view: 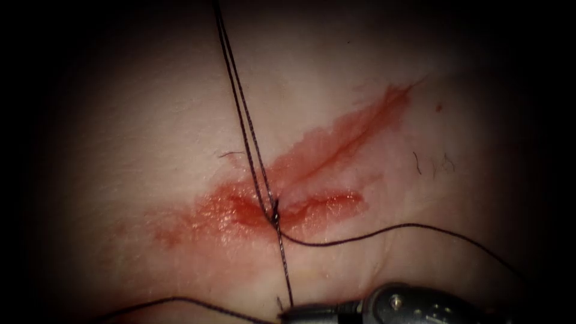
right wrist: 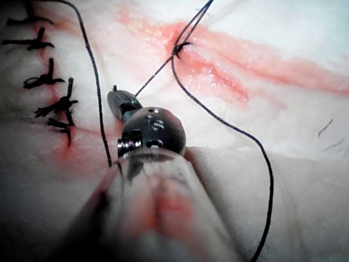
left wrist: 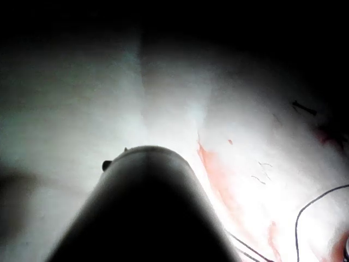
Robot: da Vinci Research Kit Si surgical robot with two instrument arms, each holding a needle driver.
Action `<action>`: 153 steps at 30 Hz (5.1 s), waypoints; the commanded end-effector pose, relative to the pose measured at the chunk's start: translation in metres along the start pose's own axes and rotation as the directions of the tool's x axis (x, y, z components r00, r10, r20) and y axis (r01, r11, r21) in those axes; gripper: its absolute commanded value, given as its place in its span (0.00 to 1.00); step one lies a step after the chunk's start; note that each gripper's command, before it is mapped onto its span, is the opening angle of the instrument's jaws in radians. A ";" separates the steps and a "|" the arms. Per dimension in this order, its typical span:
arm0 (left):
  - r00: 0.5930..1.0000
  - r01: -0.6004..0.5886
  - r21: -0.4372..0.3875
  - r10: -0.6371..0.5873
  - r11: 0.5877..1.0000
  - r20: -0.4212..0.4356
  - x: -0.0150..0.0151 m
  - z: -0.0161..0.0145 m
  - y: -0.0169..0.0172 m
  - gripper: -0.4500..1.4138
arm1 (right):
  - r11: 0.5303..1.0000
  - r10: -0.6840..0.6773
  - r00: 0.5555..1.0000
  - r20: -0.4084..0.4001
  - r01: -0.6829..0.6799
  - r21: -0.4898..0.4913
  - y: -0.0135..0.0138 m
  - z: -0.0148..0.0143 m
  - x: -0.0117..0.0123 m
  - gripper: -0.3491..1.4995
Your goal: Wound Closure
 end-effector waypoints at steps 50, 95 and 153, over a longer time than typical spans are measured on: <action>0.999 0.030 0.033 -0.029 0.999 -0.032 0.0013 -0.0012 -0.0027 0.00 | 0.996 0.085 0.991 0.103 -0.087 0.021 -0.0010 0.0009 -0.0037 0.00; 0.992 0.095 -0.730 -0.004 0.677 0.126 -0.0129 -0.0142 0.0150 0.00 | 0.965 -0.021 0.913 -0.408 -0.089 -0.247 0.0022 -0.0100 0.0140 0.17; 0.956 -0.191 -0.793 0.294 0.578 -0.016 -0.0149 -0.0039 0.0187 0.00 | 0.822 0.537 0.633 -0.558 -0.242 0.516 0.0158 -0.0012 0.0139 0.00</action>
